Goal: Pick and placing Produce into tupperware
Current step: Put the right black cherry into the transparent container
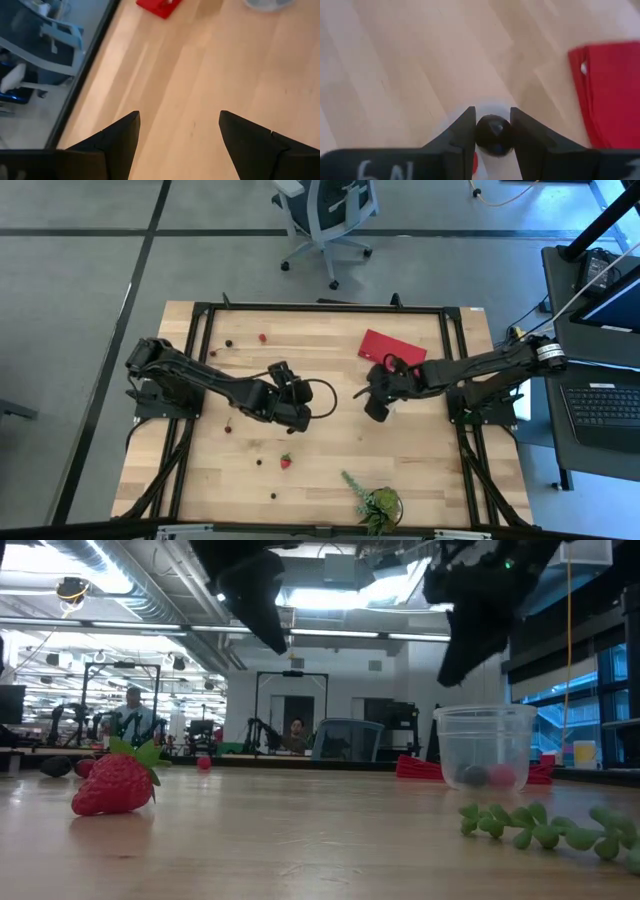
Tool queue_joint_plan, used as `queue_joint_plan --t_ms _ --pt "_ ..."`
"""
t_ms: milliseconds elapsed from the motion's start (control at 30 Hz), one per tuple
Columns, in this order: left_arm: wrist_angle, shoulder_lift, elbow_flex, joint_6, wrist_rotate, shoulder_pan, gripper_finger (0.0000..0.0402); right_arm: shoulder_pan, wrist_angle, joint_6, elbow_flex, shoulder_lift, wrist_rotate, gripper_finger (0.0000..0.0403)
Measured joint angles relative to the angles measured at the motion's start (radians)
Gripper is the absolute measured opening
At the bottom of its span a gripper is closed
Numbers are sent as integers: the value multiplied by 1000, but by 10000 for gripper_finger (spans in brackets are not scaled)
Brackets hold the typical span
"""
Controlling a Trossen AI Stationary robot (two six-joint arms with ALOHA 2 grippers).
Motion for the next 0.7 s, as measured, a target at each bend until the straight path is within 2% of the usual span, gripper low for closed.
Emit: queue_joint_plan --t_ms 433,700 --pt "33 0 -86 -51 154 3 266 0 59 75 -127 -1 -100 105" --pt "54 0 -121 -85 309 2 266 -1 116 74 -193 -2 -107 105"
